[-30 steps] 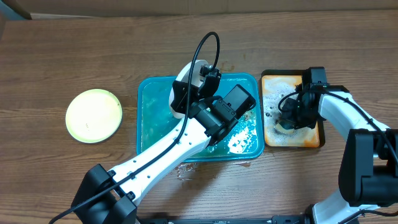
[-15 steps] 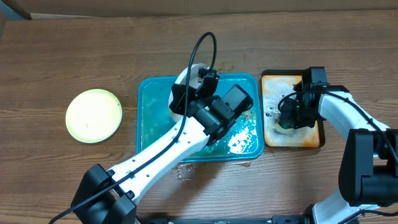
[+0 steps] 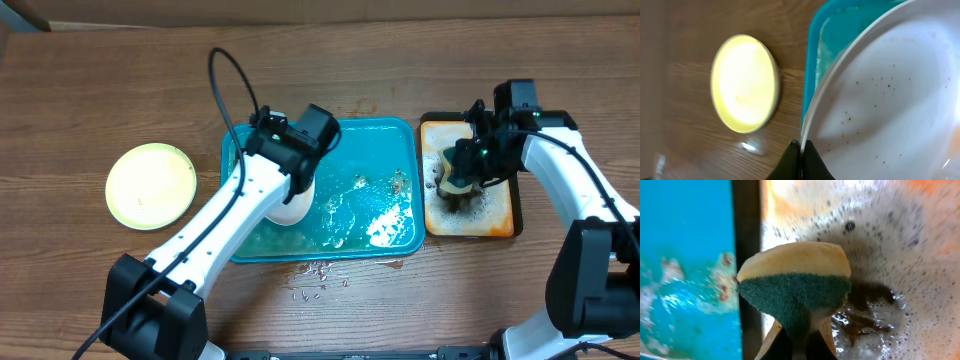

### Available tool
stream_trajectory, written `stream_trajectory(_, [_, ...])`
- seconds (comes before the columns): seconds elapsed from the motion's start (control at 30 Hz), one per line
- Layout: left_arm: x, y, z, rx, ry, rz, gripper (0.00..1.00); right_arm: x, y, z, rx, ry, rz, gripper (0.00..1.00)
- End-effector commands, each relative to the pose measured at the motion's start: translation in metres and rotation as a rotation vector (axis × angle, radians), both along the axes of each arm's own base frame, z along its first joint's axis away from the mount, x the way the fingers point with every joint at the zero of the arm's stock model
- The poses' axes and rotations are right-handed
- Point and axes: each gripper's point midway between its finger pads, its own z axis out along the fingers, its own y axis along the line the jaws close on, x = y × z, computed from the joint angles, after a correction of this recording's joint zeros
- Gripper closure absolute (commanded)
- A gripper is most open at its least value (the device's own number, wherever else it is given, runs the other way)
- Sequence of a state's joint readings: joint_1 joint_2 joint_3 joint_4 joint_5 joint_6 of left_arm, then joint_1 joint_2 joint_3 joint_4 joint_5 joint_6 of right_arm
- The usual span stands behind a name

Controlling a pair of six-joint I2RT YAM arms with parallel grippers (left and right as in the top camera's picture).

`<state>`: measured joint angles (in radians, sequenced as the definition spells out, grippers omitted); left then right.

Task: Clean dirty plates on tray and stack at the side
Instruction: 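Lift the white plate with the left gripper and carry it left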

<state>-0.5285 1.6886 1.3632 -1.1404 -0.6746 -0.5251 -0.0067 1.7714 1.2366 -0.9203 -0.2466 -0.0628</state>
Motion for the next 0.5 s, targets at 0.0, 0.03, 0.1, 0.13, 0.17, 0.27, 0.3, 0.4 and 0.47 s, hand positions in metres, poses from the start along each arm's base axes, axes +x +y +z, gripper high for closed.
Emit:
stream_trajectory(0.0, [-0.002,-0.008,0.000,-0.158,0.006,0.046,0.96,-0.011,-0.005,-0.027,-0.034,0.041,0.040,0.96])
stream_trajectory(0.03, [-0.002,-0.008,-0.002,-0.172,0.014,0.053,0.96,-0.013,-0.005,-0.033,-0.034,0.045,0.040,0.96])
stream_trajectory(0.1, [-0.003,-0.007,-0.004,-0.200,0.031,0.064,0.96,-0.015,-0.005,-0.044,-0.037,0.043,0.038,0.96])
stream_trajectory(0.13, [-0.004,-0.006,-0.005,-0.209,0.038,0.070,0.96,-0.016,-0.006,-0.048,-0.043,0.040,0.030,0.96])
stream_trajectory(0.17, [-0.005,-0.005,-0.006,-0.212,0.042,0.075,0.96,-0.016,-0.007,-0.051,-0.045,0.035,0.030,0.96])
stream_trajectory(0.27, [-0.005,0.001,-0.007,-0.229,0.052,0.098,0.96,-0.011,-0.009,-0.053,-0.059,0.012,0.014,0.96])
stream_trajectory(0.3, [-0.005,0.004,-0.006,-0.238,0.053,0.109,0.96,-0.009,-0.012,-0.054,-0.073,0.007,-0.003,0.96])
stream_trajectory(0.4, [-0.005,0.012,-0.004,-0.285,0.053,0.143,0.96,-0.003,-0.022,-0.054,-0.121,-0.003,-0.064,0.96])
stream_trajectory(0.47, [-0.005,0.020,0.002,-0.325,0.038,0.174,0.96,-0.003,-0.022,-0.054,-0.120,-0.006,-0.067,0.89])
